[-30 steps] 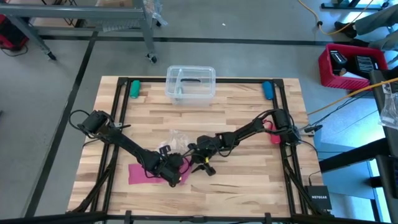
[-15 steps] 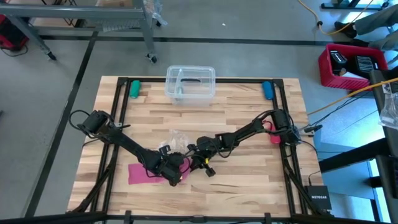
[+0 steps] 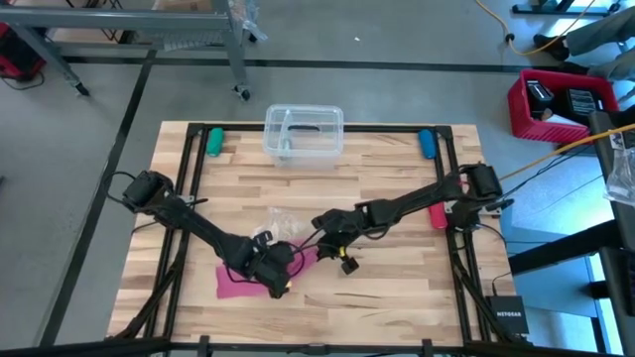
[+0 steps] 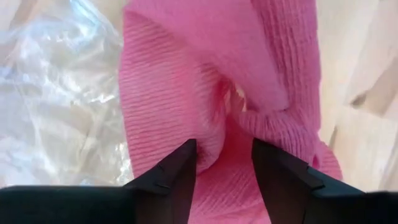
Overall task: Roll bandage
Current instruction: Roll the pink bandage
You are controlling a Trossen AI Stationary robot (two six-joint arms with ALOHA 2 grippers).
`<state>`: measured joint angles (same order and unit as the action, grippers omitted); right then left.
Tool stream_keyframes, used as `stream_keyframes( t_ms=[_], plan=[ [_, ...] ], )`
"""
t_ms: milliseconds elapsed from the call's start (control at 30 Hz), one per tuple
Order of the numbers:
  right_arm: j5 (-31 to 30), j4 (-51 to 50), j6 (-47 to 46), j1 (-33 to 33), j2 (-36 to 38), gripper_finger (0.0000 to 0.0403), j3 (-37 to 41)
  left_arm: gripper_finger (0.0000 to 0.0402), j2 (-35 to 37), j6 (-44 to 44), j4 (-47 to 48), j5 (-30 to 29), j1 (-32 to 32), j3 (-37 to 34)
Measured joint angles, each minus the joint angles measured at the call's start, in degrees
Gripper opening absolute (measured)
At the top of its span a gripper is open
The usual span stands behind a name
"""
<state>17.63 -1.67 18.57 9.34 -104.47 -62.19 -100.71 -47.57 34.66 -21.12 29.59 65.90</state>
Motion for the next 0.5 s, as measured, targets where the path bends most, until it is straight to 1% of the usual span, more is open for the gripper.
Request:
stream_keyframes(
  t_ms=[200, 300, 333, 400, 500],
  plan=[
    [-3.1, -7.7, 0.6, 0.0, 4.2, 0.0007, 0.0, 0.0208, 0.0, -0.9, -0.7, 0.5, -2.8, 0.0],
    [-4.4, -14.1, 2.2, -0.4, 7.3, 0.0007, 0.0, 0.0225, 1.7, 4.6, 0.5, 4.8, -4.4, 0.1],
    [-4.1, -16.4, 2.8, -0.6, 8.6, 0.0007, 0.0, 0.0228, 2.8, 5.7, 2.1, 5.1, -4.8, 0.3],
    [-2.3, -21.2, 3.5, -1.3, 11.5, 0.0007, 0.0, 0.023, 5.4, 7.9, 5.2, 4.1, -5.7, 1.1],
    [0.6, -29.1, 3.7, -2.2, 16.6, 0.0008, 0.0, 0.0228, 10.6, 12.3, 7.5, -0.7, -6.8, 2.2]
  ],
)
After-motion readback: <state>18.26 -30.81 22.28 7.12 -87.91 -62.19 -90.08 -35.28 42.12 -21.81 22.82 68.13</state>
